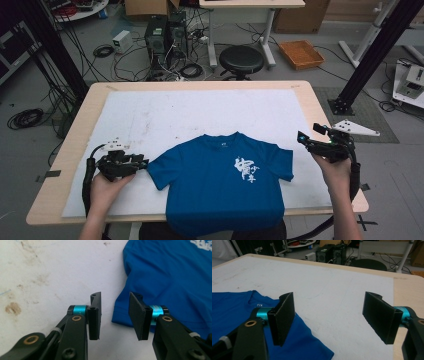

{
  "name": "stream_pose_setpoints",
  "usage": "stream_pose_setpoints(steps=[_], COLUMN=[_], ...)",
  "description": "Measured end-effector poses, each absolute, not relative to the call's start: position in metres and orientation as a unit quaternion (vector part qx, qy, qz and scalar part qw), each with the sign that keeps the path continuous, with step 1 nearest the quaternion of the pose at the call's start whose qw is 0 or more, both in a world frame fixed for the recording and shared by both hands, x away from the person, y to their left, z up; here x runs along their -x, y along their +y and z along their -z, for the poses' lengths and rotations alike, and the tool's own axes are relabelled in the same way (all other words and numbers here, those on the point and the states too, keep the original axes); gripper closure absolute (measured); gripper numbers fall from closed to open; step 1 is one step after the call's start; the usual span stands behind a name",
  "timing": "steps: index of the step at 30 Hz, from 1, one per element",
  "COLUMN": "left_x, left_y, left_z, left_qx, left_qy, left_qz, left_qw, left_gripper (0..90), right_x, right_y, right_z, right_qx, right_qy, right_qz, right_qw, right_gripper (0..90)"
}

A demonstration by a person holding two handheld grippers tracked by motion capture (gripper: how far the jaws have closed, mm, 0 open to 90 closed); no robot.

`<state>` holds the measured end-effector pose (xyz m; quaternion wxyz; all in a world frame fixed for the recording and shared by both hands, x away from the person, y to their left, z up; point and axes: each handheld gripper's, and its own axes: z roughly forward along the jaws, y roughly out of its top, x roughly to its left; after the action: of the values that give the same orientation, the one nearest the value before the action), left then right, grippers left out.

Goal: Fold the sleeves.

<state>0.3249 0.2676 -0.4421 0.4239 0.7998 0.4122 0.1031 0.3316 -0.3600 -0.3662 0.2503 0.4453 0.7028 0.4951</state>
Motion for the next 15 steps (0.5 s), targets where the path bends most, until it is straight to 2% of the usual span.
stream_pose_setpoints(steps=[11, 15], left_x=[-0.324, -0.321], left_y=[0.262, 0.255], left_z=[0.446, 0.445], left_qx=[-0.803, -0.808], left_qy=[0.429, 0.422], left_qz=[-0.11, -0.118], left_qw=[0.4, 0.394], left_gripper=[75.7, 76.6], right_x=[-0.331, -0.331], right_y=[-0.358, -0.357], right_z=[0.366, 0.366], right_qx=[-0.444, -0.441], right_qy=[0.706, 0.708], right_qz=[-0.491, -0.488], right_qw=[0.253, 0.258], right_gripper=[26.2, 26.3])
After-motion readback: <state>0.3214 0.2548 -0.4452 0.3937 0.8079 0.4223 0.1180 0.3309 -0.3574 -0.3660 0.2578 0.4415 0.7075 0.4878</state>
